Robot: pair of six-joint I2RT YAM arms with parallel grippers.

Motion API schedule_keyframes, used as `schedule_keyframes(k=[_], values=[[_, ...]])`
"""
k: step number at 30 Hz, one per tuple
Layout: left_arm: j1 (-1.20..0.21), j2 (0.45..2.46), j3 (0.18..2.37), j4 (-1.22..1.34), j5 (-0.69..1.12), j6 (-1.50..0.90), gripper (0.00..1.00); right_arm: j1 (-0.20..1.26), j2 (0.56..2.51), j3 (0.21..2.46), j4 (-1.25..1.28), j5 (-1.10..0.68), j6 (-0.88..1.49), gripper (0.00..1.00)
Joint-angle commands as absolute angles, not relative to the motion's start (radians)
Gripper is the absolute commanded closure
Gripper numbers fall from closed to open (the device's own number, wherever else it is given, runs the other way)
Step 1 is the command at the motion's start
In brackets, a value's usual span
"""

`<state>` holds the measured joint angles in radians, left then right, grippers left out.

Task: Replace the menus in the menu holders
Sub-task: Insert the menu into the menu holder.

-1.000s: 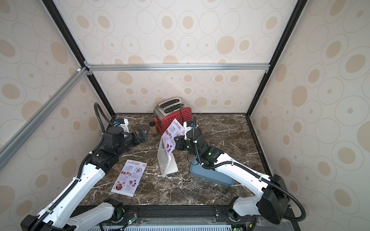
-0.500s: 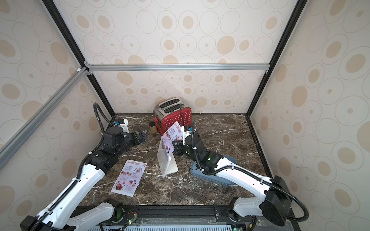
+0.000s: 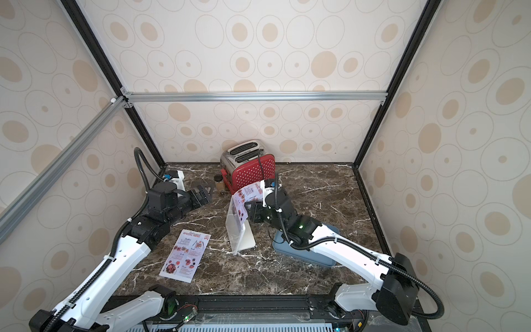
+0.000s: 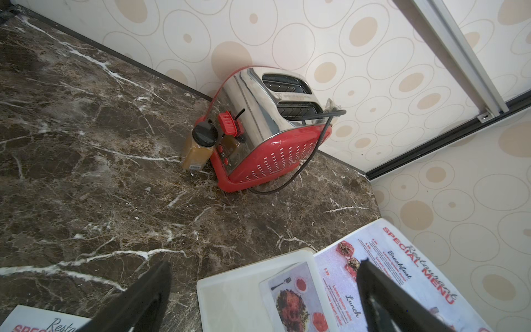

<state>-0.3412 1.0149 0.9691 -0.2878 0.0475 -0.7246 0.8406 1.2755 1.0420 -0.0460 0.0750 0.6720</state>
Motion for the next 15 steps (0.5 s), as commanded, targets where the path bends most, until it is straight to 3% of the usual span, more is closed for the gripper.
schedule_keyframes(k=[1, 6, 11, 15], values=[[-0.34, 0.994, 0.987, -0.307, 0.041, -0.72, 0.0, 0.803, 1.28, 1.086, -0.067, 0.052, 0.707, 0.55], [-0.34, 0.989, 0.985, -0.31, 0.038, -0.718, 0.01, 0.767, 1.299, 1.127, -0.084, 0.011, 0.716, 0.61], [-0.339, 0.988, 0.985, -0.309, 0.037, -0.719, 0.01, 0.761, 1.32, 1.143, -0.104, -0.02, 0.703, 0.8], [-0.34, 0.989, 0.983, -0.307, 0.04, -0.718, 0.01, 0.77, 1.312, 1.129, -0.093, -0.035, 0.703, 0.88]])
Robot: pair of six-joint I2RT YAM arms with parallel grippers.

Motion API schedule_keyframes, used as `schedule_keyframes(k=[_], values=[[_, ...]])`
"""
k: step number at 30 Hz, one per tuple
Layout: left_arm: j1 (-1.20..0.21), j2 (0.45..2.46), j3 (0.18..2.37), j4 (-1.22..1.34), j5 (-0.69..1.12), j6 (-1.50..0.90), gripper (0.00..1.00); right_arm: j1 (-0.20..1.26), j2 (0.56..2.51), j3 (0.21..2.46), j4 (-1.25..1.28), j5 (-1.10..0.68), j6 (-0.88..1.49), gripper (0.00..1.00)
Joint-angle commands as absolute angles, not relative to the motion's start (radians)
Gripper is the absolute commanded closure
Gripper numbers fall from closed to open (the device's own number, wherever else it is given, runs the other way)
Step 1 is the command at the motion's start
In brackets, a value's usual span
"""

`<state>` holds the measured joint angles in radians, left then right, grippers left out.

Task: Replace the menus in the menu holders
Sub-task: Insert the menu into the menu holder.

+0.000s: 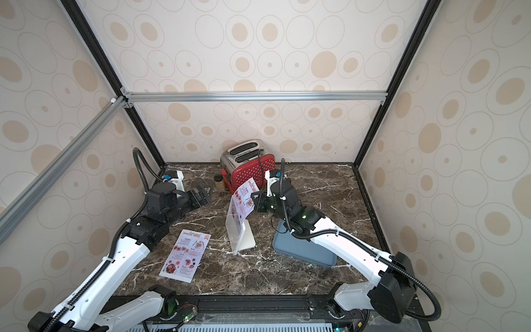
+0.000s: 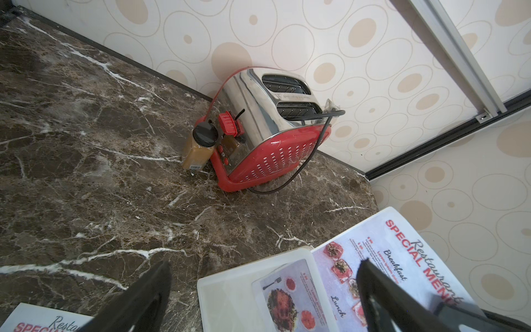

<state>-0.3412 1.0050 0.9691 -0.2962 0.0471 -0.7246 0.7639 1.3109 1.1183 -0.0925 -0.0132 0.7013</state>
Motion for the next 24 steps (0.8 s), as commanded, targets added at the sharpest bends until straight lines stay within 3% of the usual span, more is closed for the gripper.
schedule_keyframes(k=[1, 19, 21, 24], values=[[-0.339, 0.992, 0.984, -0.304, 0.044, -0.718, 0.01, 0.775, 1.309, 1.13, -0.093, -0.03, 0.698, 0.9], [-0.34, 1.007, 0.996, -0.301, 0.038, -0.727, 0.01, 0.853, 1.281, 1.024, -0.049, 0.004, 0.652, 0.88], [-0.34, 1.012, 1.0, -0.298, 0.038, -0.727, 0.01, 0.857, 1.279, 1.026, -0.064, -0.008, 0.65, 0.83], [-0.339, 1.016, 1.003, -0.296, 0.041, -0.726, 0.0, 0.856, 1.273, 1.052, -0.108, -0.021, 0.627, 0.59]])
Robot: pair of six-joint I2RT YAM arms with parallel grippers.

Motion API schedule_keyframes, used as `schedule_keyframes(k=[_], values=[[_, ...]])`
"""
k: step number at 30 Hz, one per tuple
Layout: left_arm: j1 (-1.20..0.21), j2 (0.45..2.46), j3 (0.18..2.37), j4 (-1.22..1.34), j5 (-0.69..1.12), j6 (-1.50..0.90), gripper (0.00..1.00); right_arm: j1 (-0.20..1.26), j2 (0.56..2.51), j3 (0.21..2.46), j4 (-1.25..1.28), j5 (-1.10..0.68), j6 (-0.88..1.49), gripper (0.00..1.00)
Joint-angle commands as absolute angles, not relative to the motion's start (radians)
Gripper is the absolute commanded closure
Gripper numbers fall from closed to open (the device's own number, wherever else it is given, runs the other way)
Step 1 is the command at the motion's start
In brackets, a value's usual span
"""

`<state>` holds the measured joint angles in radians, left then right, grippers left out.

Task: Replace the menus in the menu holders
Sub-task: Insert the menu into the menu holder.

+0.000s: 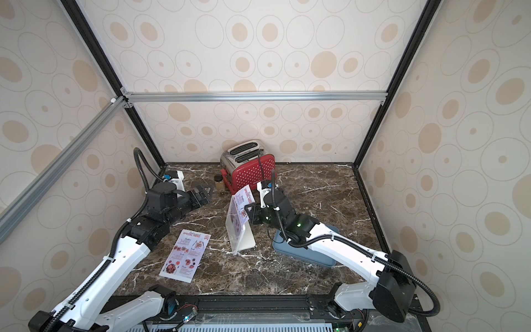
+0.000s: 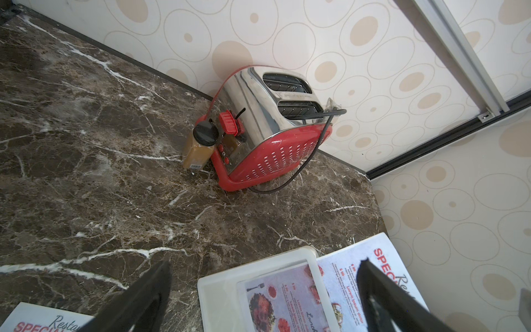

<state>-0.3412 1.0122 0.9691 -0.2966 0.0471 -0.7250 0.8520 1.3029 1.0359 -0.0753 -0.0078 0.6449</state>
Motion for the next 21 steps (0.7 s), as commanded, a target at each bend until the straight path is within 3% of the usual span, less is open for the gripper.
schedule_keyframes(k=[1, 5, 9, 21], values=[[-0.339, 1.019, 1.004, -0.297, 0.041, -0.726, 0.01, 0.85, 1.273, 1.083, -0.162, -0.028, 0.612, 0.54], [-0.34, 1.022, 1.008, -0.301, 0.047, -0.725, 0.0, 0.794, 1.342, 1.265, -0.44, -0.155, 0.585, 0.47], [-0.339, 1.035, 1.018, -0.317, 0.055, -0.722, 0.01, 0.764, 1.409, 1.382, -0.551, -0.261, 0.584, 0.49], [-0.34, 1.035, 1.019, -0.328, 0.061, -0.717, 0.01, 0.703, 1.534, 1.55, -0.681, -0.377, 0.578, 0.8]])
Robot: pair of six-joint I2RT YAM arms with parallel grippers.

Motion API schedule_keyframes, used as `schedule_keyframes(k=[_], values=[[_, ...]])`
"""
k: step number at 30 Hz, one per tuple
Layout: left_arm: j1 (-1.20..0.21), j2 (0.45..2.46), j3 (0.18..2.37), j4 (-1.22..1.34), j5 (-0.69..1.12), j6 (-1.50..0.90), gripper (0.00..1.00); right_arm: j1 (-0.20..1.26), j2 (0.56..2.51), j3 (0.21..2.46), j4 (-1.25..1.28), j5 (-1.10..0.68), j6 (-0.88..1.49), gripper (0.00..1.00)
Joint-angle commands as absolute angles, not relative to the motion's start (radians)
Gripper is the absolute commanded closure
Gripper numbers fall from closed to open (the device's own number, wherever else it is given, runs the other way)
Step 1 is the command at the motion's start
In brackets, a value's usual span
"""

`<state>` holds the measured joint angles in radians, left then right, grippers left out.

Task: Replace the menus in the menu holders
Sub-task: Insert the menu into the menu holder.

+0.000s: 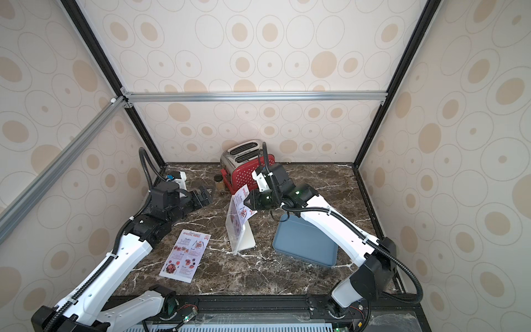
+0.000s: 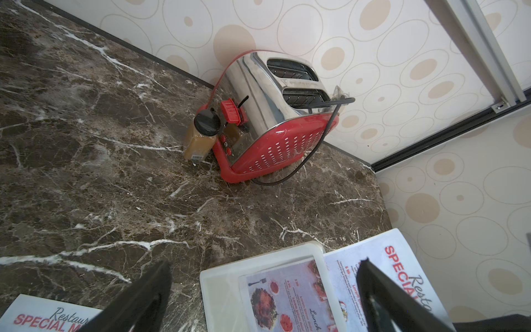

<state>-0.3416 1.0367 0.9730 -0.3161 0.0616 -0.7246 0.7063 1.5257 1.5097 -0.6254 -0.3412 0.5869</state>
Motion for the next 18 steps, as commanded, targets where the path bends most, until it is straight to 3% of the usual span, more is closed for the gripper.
schedule_keyframes(k=[1, 11, 18], values=[[-0.34, 1.035, 1.02, -0.328, 0.06, -0.716, 0.01, 0.702, 1.539, 1.556, -0.679, -0.376, 0.579, 0.84], [-0.339, 1.03, 1.025, -0.333, 0.057, -0.714, 0.01, 0.731, 1.6, 1.516, -0.597, -0.42, 0.625, 0.93], [-0.339, 1.032, 1.026, -0.334, 0.06, -0.714, 0.01, 0.761, 1.636, 1.506, -0.579, -0.417, 0.617, 0.85]])
